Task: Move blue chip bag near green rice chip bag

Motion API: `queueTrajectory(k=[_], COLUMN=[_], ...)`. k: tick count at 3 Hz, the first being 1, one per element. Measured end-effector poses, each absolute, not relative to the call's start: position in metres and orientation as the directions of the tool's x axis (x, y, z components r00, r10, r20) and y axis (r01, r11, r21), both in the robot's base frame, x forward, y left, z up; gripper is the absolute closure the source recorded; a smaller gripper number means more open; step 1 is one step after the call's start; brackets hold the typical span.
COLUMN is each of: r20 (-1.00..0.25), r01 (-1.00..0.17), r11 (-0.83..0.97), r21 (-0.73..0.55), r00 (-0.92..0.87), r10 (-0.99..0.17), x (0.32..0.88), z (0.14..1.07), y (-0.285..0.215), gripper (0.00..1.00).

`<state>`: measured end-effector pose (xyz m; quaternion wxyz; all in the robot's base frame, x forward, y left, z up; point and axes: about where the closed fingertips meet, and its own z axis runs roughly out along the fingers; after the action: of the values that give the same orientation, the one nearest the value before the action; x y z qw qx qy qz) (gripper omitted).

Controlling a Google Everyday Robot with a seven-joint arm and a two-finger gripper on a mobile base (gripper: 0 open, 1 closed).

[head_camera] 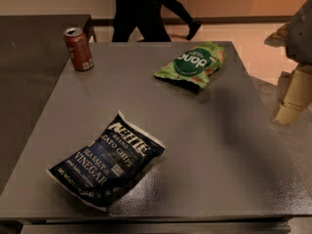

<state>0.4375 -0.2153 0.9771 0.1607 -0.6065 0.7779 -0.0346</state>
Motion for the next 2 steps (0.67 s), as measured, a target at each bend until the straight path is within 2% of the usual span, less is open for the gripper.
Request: queueTrajectory(k=[2], r20=[-0.229], r01=[-0.972], r11=[0.079], r21=[-0.221], r00=[-0.027], r10=[-0.973], x=[0.411], z=[0.956], y=[-0.164], gripper=[0.00])
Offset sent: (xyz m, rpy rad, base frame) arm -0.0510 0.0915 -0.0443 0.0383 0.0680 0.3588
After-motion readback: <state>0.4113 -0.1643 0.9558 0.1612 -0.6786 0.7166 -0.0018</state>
